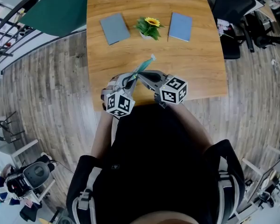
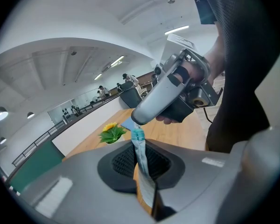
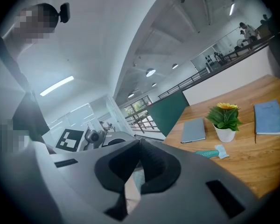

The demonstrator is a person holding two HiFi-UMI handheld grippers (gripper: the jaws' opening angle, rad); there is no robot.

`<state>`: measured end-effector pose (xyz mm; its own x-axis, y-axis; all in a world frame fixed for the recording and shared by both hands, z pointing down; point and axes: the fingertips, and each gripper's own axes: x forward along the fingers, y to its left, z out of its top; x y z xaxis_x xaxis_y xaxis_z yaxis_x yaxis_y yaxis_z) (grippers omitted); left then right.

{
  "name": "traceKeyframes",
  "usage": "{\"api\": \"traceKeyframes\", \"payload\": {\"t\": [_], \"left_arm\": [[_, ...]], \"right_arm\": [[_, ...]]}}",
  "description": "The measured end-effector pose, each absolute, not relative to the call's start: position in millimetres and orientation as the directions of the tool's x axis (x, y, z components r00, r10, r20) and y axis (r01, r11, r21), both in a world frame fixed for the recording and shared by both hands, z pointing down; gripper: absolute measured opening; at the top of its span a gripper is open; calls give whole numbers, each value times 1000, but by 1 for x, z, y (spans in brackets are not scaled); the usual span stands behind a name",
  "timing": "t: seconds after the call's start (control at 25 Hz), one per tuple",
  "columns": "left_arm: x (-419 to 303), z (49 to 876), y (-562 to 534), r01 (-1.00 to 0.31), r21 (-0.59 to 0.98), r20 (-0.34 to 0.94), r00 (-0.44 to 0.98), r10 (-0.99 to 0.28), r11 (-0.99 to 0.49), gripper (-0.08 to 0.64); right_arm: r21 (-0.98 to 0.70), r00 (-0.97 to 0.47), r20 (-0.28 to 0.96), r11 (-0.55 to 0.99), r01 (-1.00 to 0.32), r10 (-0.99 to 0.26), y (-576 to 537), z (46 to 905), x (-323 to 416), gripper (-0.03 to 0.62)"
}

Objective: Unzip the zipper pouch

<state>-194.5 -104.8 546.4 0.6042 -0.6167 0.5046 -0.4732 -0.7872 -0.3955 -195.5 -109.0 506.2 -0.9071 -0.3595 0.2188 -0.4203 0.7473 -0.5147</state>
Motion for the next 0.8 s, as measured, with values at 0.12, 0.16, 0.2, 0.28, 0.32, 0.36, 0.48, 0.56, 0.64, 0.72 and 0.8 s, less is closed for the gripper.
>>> {"api": "traceKeyframes", "payload": {"t": [0.12,0.16,0.2,0.28,0.32,0.36,0.48,0.56,0.64,0.72,0.8], "left_arm": [[-194,549,-104,-497,-345,499,621,-604,-796,20],[-193,549,-104,-504,-329,498,626,-600,-799,23],[-192,550,-104,-508,-315,499,630,-596,-801,25],[-190,553,-105,-511,-294,506,634,-585,-808,29],[-189,554,-105,-509,-287,511,635,-579,-811,34],[-188,555,-105,-506,-284,514,636,-575,-814,35],[-186,557,-106,-498,-280,522,638,-566,-821,34],[-186,557,-107,-494,-280,529,636,-562,-823,21],[-187,557,-108,-490,-283,533,634,-560,-824,12],[-188,556,-109,-488,-288,535,632,-561,-824,8],[-189,555,-109,-484,-299,540,625,-564,-822,8]], "right_arm": [[-509,-912,223,757,-410,-344,-107,507,-196,6],[-507,-914,224,760,-407,-340,-107,507,-196,6],[-506,-914,224,762,-405,-337,-107,507,-196,6],[-502,-914,226,764,-405,-336,-107,508,-196,5],[-501,-914,227,765,-406,-336,-107,508,-196,5],[-500,-914,228,765,-406,-336,-107,508,-196,5],[-499,-911,229,762,-412,-342,-109,509,-195,6],[-499,-908,231,758,-420,-351,-110,510,-194,5],[-500,-904,232,753,-427,-358,-111,510,-193,5],[-499,-901,235,750,-433,-364,-112,510,-192,5],[-488,-897,245,753,-442,-368,-113,510,-192,6]]}}
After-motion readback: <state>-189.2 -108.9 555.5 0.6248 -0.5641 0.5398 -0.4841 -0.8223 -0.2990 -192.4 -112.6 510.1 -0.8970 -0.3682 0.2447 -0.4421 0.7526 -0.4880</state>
